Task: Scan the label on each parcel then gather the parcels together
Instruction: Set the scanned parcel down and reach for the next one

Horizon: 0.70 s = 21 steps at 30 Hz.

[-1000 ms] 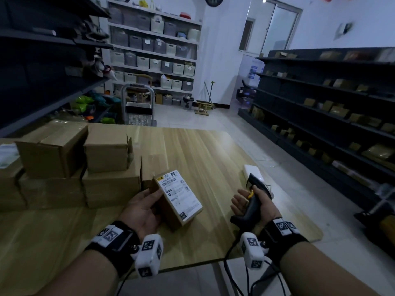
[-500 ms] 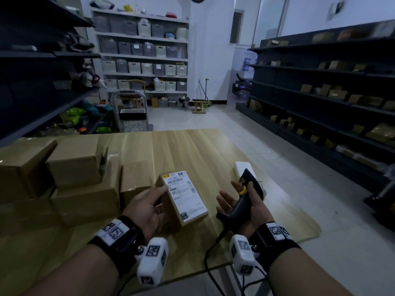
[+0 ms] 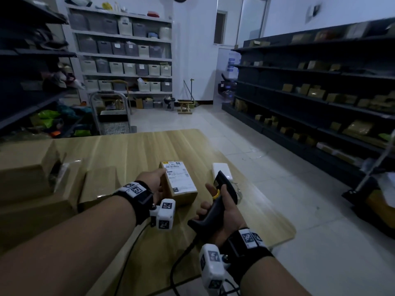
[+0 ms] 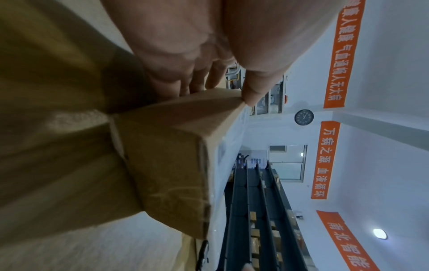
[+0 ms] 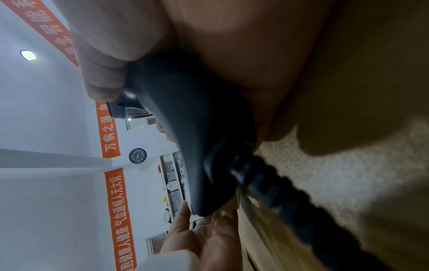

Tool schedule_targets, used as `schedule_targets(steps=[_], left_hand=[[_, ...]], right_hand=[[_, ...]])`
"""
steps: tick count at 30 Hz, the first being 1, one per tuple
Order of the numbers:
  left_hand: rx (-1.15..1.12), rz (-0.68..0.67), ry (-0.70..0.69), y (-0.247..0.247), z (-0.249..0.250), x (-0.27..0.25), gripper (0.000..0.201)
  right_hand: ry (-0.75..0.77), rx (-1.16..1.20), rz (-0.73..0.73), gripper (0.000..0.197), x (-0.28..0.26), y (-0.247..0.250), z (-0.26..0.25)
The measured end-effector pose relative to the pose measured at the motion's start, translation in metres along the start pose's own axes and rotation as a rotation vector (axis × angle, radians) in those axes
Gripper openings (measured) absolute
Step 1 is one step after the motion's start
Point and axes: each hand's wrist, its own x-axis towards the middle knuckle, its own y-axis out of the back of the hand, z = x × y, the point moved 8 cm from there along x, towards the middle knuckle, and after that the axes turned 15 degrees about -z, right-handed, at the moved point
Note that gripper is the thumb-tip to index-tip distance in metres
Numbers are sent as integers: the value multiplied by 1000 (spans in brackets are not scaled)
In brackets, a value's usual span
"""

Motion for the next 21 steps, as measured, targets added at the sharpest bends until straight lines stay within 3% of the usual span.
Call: schedule_targets(steps=[4,7,8,11,13,16,19,21], left_hand=[[151,41,-38,2,2,6,44],[335,37,-85,19,-4,33,73],[361,17,-85,14,-4,27,75],[541,-19,-99,-11,6,-11,40],[667,-4,-116,-14,9,-15,36],[708,16,-134,-17,13,-21,47],[667,50,-145,-13,16,-25,72],[644,76,-180,-7,22,-29,72]], right_hand=[[3,17,14,62,-2,-1,1],[12,35,21,64,-3,-1,0],[16,38,20,64,-3,0,0],[4,32,18,63,-4,-1,1],[1,30,20,64,-4,-1,1],[4,29,19,64,-4,-3,1],[-1,15,20,62,-7,-7,0],[-5,11,25,61,-8,-9,-1]])
